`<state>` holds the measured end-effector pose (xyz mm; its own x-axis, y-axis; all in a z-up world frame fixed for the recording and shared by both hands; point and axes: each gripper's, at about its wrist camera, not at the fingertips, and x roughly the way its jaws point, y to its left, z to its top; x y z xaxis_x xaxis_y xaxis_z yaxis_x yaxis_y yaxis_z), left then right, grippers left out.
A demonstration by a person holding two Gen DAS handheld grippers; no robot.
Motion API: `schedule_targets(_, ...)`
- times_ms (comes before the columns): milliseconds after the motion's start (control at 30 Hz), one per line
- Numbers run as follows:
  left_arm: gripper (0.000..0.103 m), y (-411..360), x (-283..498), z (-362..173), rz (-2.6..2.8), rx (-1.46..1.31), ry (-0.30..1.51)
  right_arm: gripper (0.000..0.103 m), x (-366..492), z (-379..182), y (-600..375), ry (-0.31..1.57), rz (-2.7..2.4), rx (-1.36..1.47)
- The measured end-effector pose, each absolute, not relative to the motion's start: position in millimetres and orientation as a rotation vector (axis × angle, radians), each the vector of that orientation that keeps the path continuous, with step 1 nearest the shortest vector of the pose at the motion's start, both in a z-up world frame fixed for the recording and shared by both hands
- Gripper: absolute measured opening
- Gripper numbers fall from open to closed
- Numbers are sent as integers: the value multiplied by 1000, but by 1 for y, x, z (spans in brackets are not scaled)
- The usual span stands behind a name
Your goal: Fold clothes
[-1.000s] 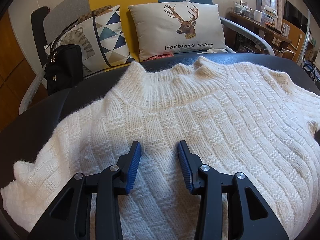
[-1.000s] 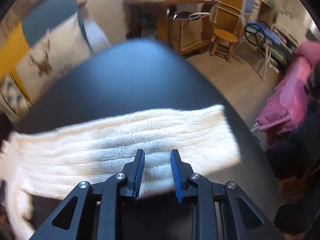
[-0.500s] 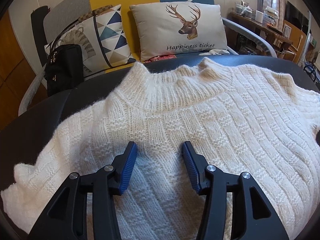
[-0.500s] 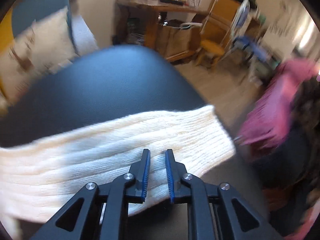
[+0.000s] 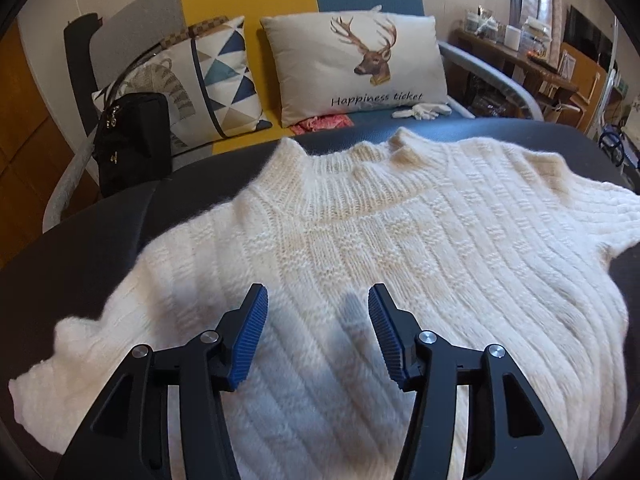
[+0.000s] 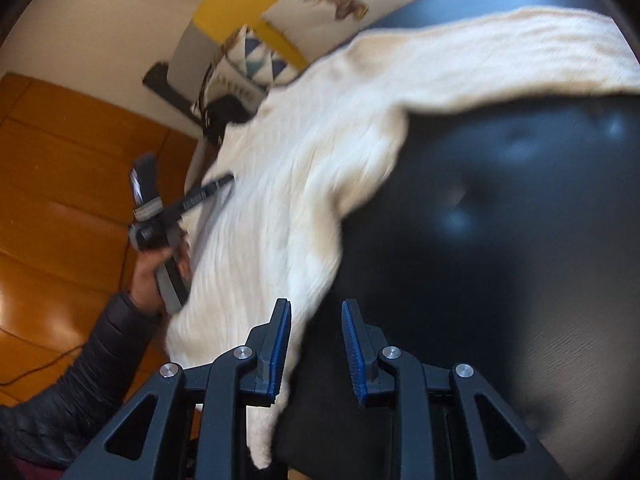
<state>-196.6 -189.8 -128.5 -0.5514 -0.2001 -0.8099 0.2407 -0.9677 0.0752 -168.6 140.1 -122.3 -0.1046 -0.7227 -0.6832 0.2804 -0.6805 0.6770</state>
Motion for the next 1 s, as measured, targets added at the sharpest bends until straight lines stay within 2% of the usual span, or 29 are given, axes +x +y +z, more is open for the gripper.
schedule_targets(233,56,-213,-130,-108,-2568,1324,60,31,-137,-129,101,-408,-1896,1535)
schedule_targets(333,56,-255,-92,-107,-2518,1287,185,31,-123,-132,84,-367,-1911,1559)
schedule_targets(500,56,-346,-11,-106,-2397,1151,495,32,-121,-75,57,-196,-2020,1398)
schedule_targets(633,56,-413,48,-117,-2240,1078,633,32,-125,-65,-18,-36,-1973,1328)
schedule_targets(900,56,-494,99,-121,-2072,1095,446,32,-156,-73,-135,186,-1908,1276)
schedule_targets(1000,56,-529,122,-121,-2036,1080,505,32,-169,-76,-163,256,-1910,1274)
